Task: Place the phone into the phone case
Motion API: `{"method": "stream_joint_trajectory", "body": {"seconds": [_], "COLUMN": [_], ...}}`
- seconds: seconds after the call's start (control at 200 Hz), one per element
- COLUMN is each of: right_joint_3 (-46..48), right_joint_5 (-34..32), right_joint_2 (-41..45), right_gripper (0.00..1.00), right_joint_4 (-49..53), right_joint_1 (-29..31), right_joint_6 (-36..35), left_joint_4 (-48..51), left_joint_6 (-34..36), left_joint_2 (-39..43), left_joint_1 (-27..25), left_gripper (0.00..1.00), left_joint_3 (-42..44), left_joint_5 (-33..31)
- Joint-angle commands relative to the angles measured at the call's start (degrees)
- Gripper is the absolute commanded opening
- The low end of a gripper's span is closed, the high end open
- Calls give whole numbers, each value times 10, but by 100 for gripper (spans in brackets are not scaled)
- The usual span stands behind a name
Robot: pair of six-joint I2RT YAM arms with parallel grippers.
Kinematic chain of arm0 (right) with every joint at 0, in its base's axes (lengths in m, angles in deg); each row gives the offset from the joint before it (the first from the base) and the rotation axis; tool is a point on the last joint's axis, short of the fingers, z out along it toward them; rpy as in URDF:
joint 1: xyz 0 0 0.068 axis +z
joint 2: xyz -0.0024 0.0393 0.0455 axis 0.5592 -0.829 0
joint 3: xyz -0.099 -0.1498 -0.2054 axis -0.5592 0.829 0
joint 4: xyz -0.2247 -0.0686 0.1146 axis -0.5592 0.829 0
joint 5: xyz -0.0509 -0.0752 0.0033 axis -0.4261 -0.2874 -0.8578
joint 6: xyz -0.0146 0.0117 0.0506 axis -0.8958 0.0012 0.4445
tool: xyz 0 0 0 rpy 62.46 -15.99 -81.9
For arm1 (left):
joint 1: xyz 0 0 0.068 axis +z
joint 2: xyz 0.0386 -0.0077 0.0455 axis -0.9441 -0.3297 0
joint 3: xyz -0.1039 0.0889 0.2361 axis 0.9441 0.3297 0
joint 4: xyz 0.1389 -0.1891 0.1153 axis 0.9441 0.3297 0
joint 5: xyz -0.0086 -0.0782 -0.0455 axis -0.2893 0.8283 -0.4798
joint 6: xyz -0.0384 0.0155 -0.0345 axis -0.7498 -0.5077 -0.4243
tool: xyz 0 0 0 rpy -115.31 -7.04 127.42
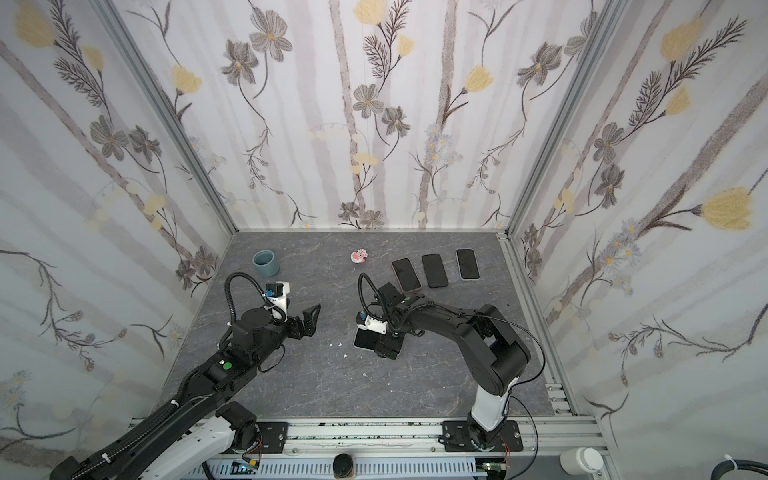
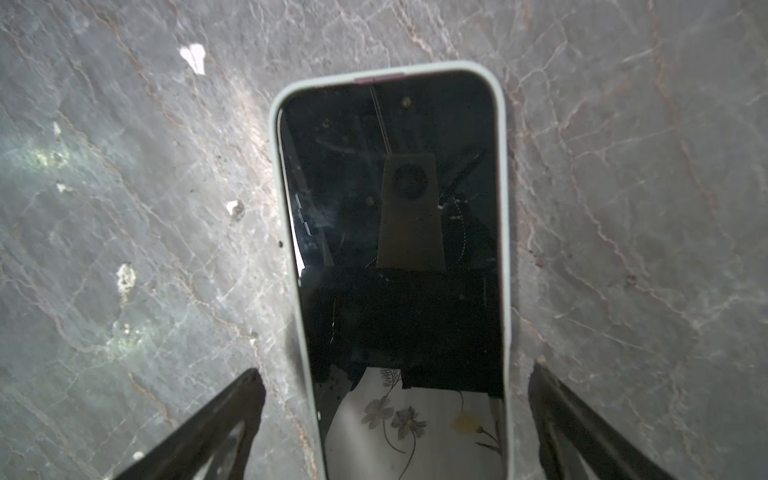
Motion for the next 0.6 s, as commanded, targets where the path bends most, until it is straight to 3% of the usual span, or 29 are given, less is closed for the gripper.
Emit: {"method": "stream_joint_trajectory", "body": {"seconds": [0.0,0.33,0.594], "right_joint_3": [-6,-62,-98], "right_joint_5": [-1,-94,-113], "right_joint_2": [-8,-69,-112], "right_gripper": [96,81,73], "right_joint_4": [-1,23,6], "right_joint_1": [1,1,-1], "right_joint_6": [7,74,210], "left_joint_4": [-21,-22,-22], "left_joint_6": [3,6,3], "left_joint_2": [-5,-9,-11], "left_joint_1": [1,6,9], "left_gripper": [100,100,100], "left_joint_3": [-3,-6,-10], "left_joint_5": [-2,-8,-6]}}
